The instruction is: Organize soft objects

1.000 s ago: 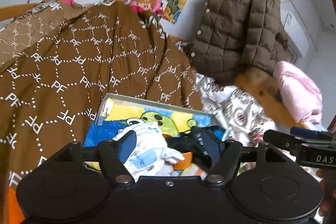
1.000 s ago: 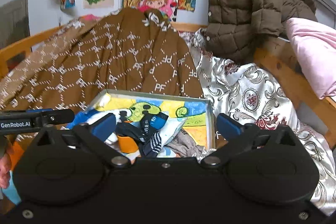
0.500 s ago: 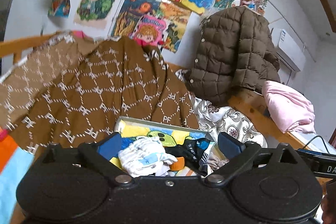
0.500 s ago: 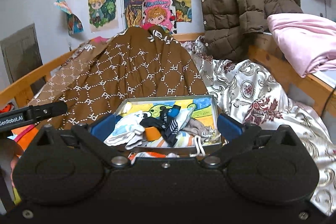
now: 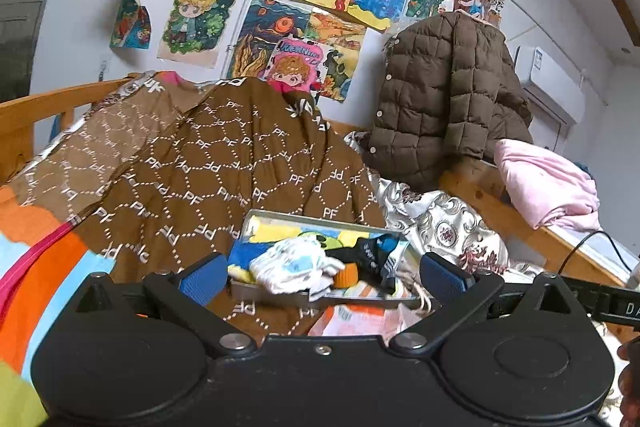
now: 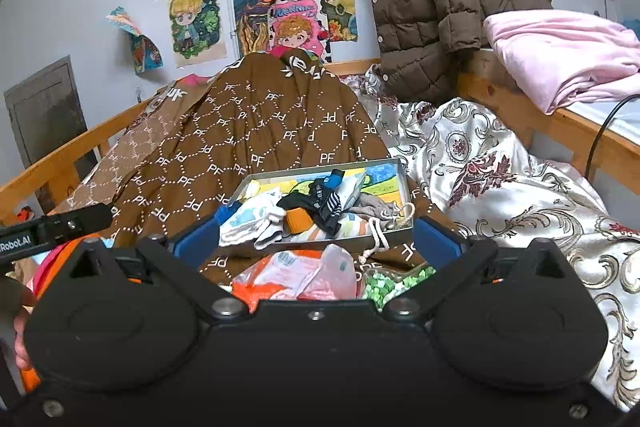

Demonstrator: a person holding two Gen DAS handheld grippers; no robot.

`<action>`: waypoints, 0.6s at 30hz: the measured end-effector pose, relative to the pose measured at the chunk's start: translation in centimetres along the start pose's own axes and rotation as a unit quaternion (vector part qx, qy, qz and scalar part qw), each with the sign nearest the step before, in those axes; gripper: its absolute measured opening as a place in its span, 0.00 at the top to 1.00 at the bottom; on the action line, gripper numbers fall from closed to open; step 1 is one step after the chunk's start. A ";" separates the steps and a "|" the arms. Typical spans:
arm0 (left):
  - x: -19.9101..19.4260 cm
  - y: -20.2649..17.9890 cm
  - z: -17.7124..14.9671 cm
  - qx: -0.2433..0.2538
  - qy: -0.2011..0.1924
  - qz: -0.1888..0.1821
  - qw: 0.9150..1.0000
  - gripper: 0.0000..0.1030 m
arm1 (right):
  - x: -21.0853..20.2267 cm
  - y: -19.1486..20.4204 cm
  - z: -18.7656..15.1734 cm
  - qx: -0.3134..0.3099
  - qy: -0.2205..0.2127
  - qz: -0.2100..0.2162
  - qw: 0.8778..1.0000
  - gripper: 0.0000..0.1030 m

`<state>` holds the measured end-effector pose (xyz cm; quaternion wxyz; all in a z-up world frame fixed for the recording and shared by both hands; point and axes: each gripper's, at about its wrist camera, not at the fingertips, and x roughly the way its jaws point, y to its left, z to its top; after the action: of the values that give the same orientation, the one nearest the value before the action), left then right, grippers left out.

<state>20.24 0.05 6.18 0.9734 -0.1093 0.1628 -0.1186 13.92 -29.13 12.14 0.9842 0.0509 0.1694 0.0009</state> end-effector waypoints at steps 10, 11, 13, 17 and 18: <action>-3.7 -1.0 -2.4 0.013 -0.003 0.021 1.000 0.01 | -5.2 2.3 -2.5 -0.025 -0.028 0.004 0.999 0.01; -4.0 -1.1 -2.5 0.013 -0.003 0.023 1.000 0.01 | -5.5 2.4 -2.7 -0.024 -0.029 0.005 0.999 0.01; -4.4 -1.2 -2.9 0.014 -0.003 0.026 1.000 0.01 | -6.0 2.5 -3.1 -0.019 -0.030 0.007 0.999 0.01; -5.3 -1.6 -3.6 0.023 -0.006 0.030 0.999 0.01 | -7.1 2.0 -3.9 -0.011 -0.032 0.007 0.999 0.01; -5.5 -1.7 -3.8 0.024 -0.005 0.031 0.999 0.01 | -7.3 1.8 -4.0 -0.009 -0.033 0.007 0.999 0.01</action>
<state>13.60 -0.78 4.71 0.9798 -0.0814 0.1579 -0.0915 5.67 -27.04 10.98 0.9896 0.0428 0.1368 0.0077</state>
